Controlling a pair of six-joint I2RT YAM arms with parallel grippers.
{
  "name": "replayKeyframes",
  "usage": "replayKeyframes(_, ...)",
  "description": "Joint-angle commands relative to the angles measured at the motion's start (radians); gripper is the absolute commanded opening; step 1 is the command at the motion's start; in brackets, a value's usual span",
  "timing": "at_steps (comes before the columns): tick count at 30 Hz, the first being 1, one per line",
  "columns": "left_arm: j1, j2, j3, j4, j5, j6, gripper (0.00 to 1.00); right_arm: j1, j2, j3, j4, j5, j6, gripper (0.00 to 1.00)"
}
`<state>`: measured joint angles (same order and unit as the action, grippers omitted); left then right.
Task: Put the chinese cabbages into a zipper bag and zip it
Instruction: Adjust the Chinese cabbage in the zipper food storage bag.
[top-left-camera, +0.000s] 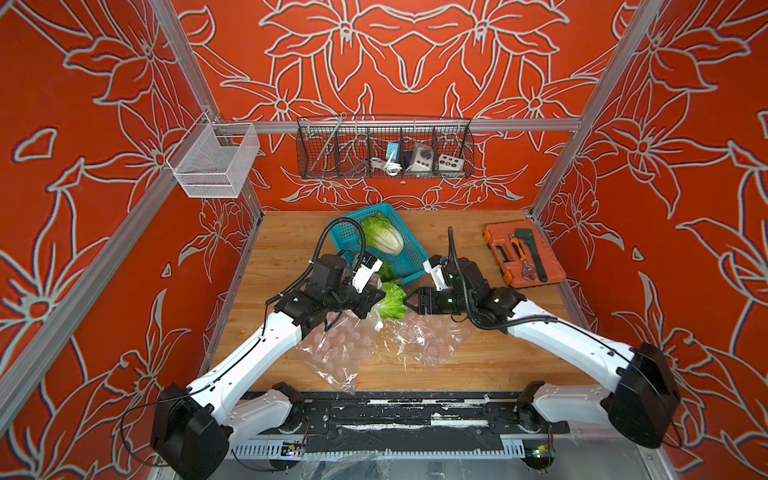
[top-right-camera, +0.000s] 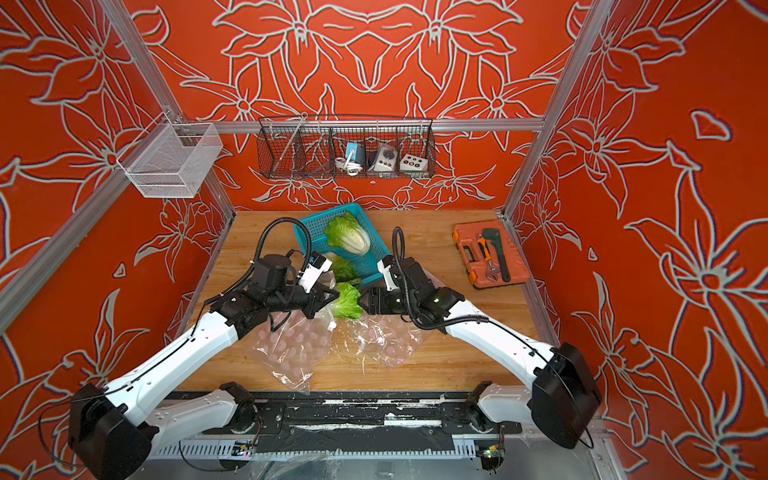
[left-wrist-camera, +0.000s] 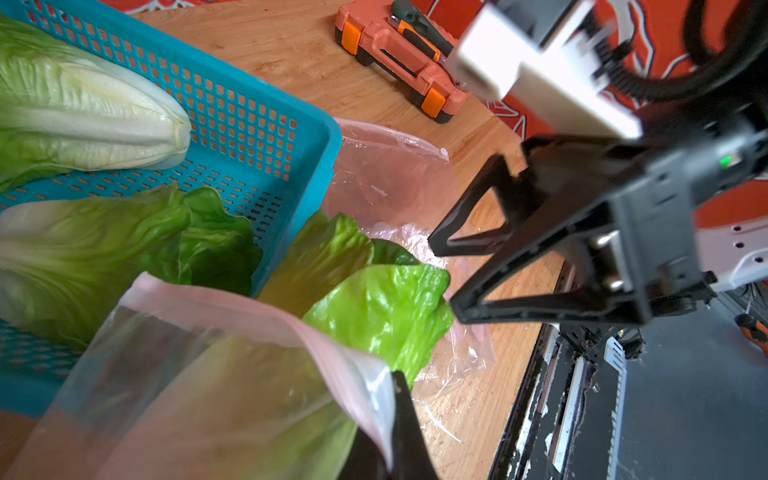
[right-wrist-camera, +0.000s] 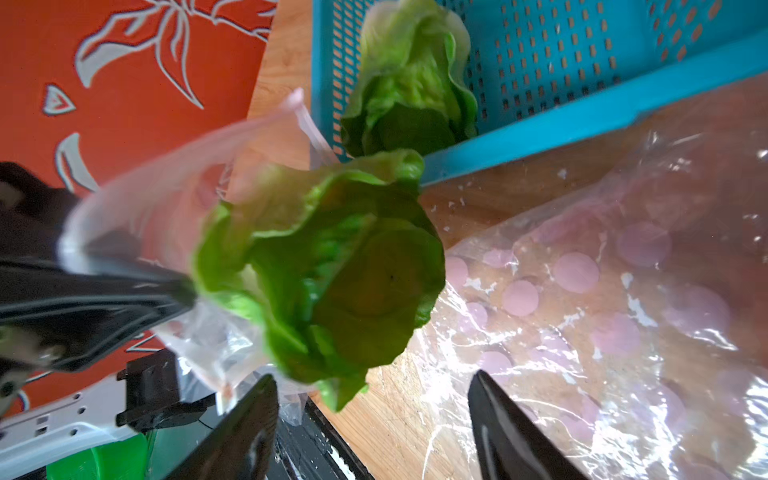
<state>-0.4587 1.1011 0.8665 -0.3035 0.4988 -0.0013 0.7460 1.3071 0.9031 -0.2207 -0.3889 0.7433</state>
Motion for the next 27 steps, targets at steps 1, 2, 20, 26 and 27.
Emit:
replayKeyframes(1, 0.004, 0.015, -0.002, 0.026, 0.021, -0.003, 0.02, 0.001, 0.061, 0.027, 0.165, -0.081, -0.001, 0.73)
replayKeyframes(2, 0.003, 0.019, 0.001, 0.024, 0.023, -0.003, 0.02, 0.003, 0.084, 0.032, 0.207, -0.114, -0.016, 0.71)
replayKeyframes(20, -0.07, 0.257, 0.354, -0.178, 0.075, 0.114, 0.09, -0.098, -0.017, -0.156, 0.752, -0.239, -0.01, 0.0)
replayKeyframes(26, -0.088, 0.159, 0.231, -0.204, 0.008, 0.09, 0.19, -0.093, -0.007, -0.189, 0.693, -0.245, -0.054, 0.0)
replayKeyframes(27, -0.087, 0.14, 0.212, -0.211, -0.02, 0.08, 0.22, -0.093, 0.0, -0.197, 0.711, -0.238, -0.042, 0.0)
